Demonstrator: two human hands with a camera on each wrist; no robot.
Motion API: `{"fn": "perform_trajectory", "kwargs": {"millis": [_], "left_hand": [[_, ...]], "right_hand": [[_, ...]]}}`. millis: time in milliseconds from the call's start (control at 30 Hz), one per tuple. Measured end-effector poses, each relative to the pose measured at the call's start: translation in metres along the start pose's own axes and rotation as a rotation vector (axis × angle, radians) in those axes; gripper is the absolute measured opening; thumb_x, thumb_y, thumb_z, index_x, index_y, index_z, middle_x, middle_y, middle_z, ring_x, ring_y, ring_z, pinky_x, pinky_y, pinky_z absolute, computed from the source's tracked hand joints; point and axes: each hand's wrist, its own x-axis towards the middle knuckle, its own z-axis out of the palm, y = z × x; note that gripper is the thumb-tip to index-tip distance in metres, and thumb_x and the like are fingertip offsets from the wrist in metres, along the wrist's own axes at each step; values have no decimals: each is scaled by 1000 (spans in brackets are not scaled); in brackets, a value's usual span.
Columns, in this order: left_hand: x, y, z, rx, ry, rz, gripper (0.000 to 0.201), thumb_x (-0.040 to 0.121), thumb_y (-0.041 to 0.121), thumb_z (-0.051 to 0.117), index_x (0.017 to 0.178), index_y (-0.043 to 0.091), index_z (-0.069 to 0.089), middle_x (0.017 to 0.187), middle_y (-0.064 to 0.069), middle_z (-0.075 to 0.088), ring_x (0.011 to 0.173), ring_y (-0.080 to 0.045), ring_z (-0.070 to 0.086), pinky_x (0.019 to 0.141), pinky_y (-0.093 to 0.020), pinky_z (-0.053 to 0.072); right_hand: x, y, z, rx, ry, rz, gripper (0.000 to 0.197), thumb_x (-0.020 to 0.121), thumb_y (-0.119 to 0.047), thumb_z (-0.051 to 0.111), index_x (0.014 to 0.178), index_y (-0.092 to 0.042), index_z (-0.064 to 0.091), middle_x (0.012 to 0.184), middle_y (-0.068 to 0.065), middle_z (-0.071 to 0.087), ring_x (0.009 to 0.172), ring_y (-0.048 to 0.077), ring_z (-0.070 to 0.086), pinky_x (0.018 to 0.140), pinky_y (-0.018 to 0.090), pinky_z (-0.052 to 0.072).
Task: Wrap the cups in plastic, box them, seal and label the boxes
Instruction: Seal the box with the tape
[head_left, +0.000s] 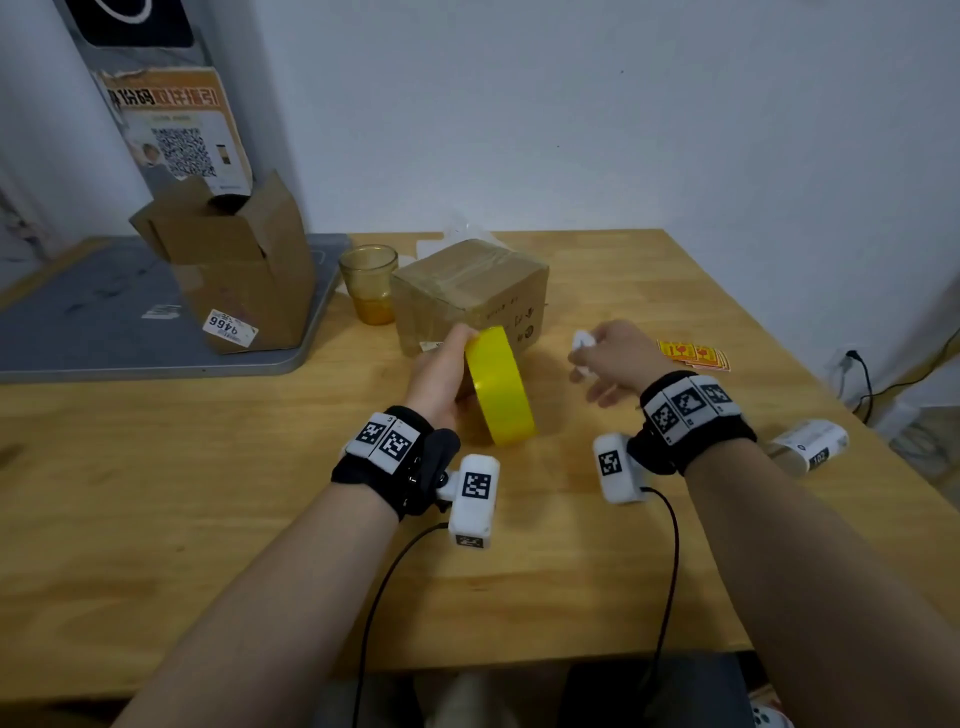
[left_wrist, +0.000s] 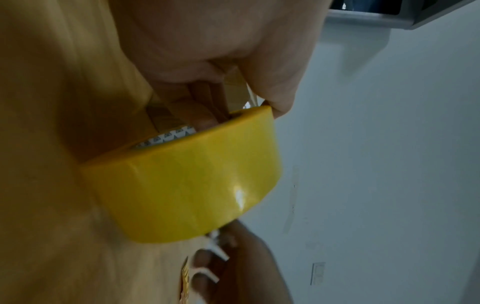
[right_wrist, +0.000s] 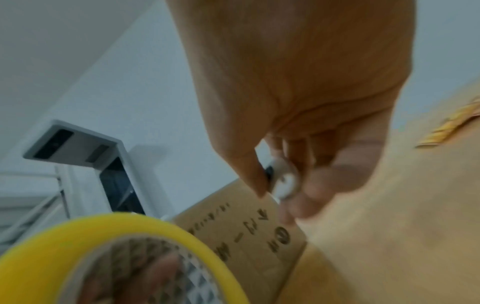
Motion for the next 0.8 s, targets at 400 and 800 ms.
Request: {"fn": "perform_trajectory", "kwargs": {"millis": [400, 800], "left_hand": [[22, 51, -69, 257, 115, 87, 22, 86, 37, 69, 95, 17, 69, 75, -2, 64, 77, -22, 65, 72, -33, 51], [15, 53, -73, 48, -212, -197, 40, 99, 39, 56, 121, 8, 69, 105, -12, 78, 100, -27, 66, 94, -39, 43]], "right_hand": [[12, -101, 13, 36, -11, -646, 21, 103, -29, 58, 113, -14, 69, 98, 5, 73, 73, 15, 65, 65, 28, 51], [49, -133, 49, -321, -211, -700, 22, 103, -37, 59, 112, -18, 65, 103, 1, 69, 97, 21, 63, 85, 37, 46]]}}
